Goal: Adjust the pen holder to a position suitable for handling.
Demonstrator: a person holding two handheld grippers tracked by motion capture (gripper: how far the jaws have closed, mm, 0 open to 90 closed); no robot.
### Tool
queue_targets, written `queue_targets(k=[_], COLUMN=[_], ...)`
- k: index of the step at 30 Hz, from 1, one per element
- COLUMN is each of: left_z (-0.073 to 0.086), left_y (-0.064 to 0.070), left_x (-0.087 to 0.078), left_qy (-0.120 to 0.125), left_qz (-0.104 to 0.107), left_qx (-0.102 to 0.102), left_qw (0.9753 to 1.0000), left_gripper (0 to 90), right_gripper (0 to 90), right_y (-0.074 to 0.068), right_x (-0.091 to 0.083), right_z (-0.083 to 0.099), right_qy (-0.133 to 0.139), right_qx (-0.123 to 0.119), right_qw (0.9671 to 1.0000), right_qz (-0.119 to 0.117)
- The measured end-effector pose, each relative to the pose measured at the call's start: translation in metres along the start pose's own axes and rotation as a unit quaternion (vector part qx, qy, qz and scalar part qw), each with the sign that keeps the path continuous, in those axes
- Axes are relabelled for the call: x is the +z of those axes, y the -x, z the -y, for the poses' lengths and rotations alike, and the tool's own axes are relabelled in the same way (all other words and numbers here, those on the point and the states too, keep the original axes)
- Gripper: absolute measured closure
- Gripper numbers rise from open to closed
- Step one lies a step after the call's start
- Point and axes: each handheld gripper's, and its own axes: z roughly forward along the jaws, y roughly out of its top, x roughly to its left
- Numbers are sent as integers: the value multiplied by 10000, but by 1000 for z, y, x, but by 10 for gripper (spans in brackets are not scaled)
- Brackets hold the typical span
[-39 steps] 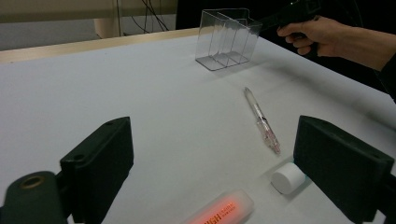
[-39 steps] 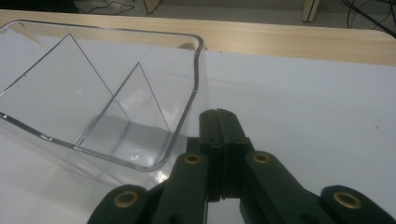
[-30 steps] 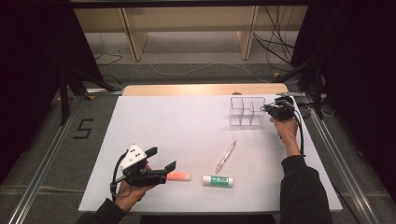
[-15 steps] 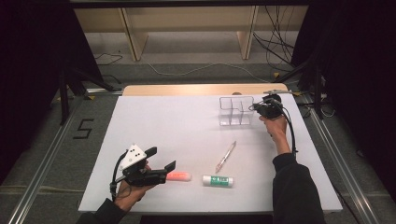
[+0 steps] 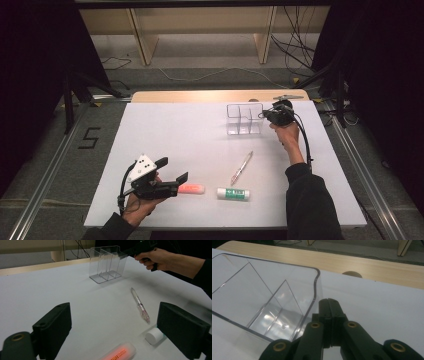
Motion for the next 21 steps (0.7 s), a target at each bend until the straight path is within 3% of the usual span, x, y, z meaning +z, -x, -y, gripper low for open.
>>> queue_targets(k=[21], left_z=[-1], left_y=[-1], left_x=[-1], left_qy=[31], left_qz=[3], left_qx=[0], left_qw=[10000], left_gripper=[118], right_gripper=[900], right_y=[-33], right_x=[16], right_z=[-11], right_qy=[-29], right_qx=[-238], right_qw=[9995], right_qz=[-202])
